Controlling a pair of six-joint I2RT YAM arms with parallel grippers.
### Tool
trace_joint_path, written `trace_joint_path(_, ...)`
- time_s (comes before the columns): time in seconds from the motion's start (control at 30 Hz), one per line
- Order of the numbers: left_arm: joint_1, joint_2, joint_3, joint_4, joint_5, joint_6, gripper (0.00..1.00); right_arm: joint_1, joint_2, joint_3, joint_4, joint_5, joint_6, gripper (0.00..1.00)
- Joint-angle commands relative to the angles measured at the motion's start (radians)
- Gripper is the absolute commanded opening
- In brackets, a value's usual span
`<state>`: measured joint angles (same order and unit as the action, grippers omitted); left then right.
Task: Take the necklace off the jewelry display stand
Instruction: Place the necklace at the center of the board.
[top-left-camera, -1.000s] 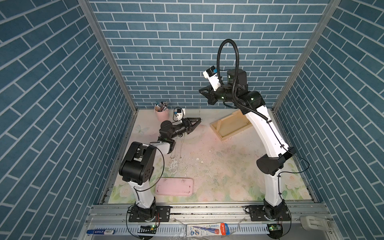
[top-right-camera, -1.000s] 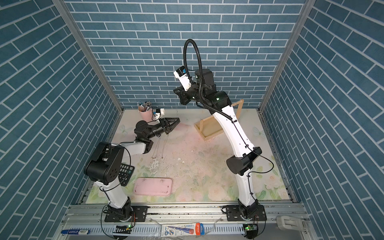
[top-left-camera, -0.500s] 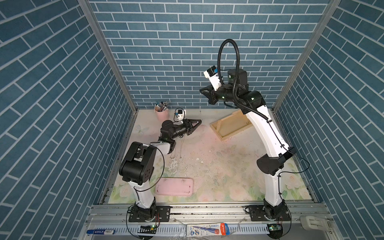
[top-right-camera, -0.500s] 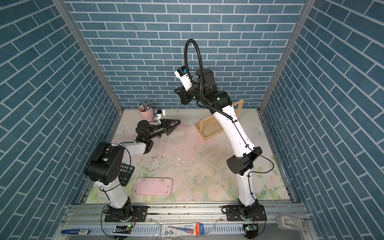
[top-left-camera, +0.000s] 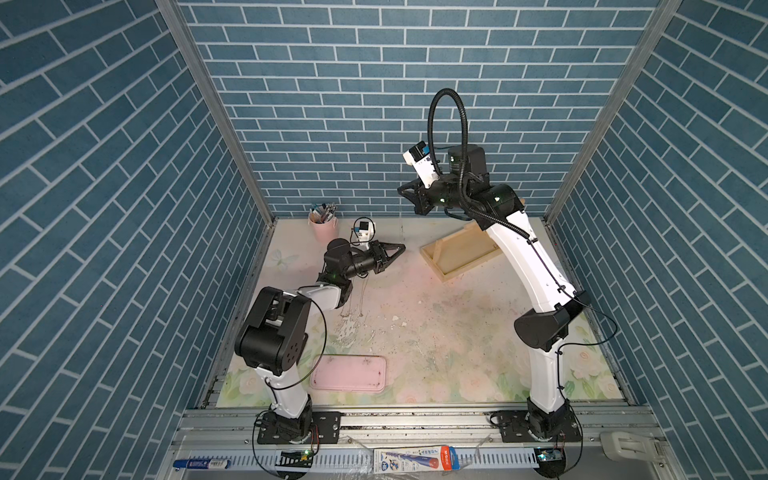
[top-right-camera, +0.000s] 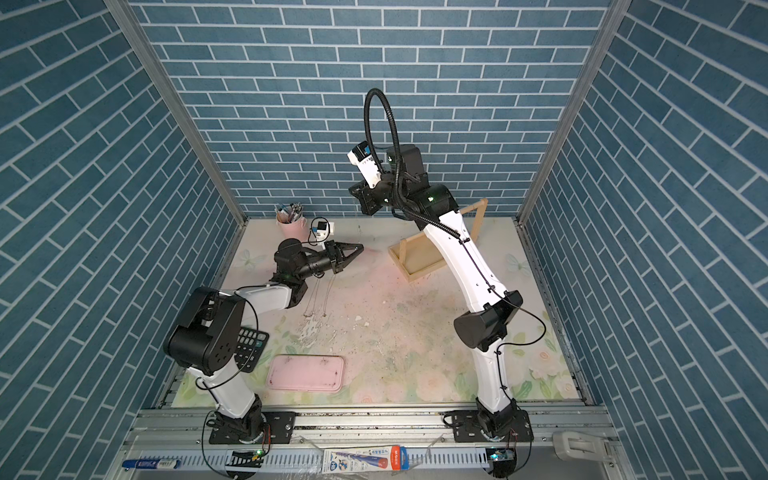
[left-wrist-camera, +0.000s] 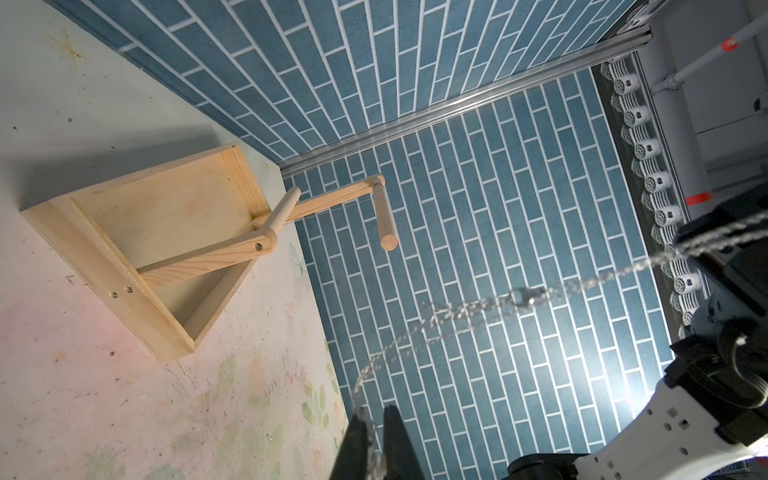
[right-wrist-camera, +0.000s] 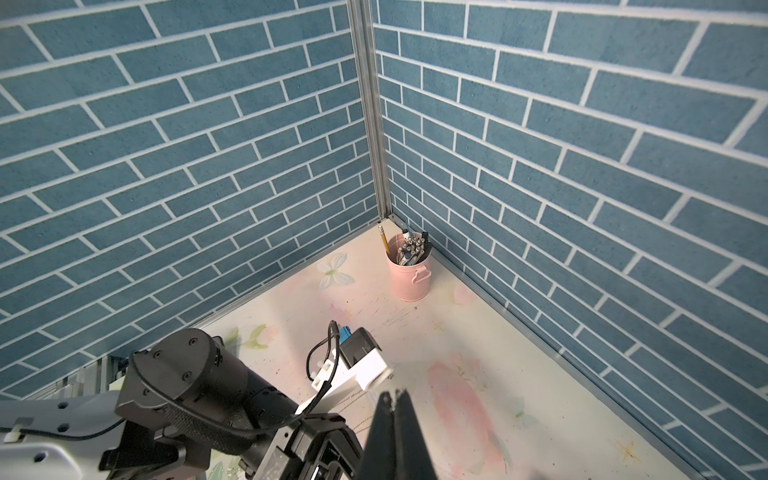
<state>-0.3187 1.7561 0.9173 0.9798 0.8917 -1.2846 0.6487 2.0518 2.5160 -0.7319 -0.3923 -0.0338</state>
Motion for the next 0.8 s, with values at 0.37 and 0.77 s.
trace_joint_path(0.37,-0.072,-0.169,-0.040,-0.433,-0.126,0.284,0.09,-0.002,-0.133,-0.255,0.121,0.063,0.055,0.00)
trace_joint_path(0.77,-0.074,-0.213,-0.245,-0.438,-0.221,0.275,0.10,0.007,-0.202,-0.626,0.304,0.066,0.156,0.00)
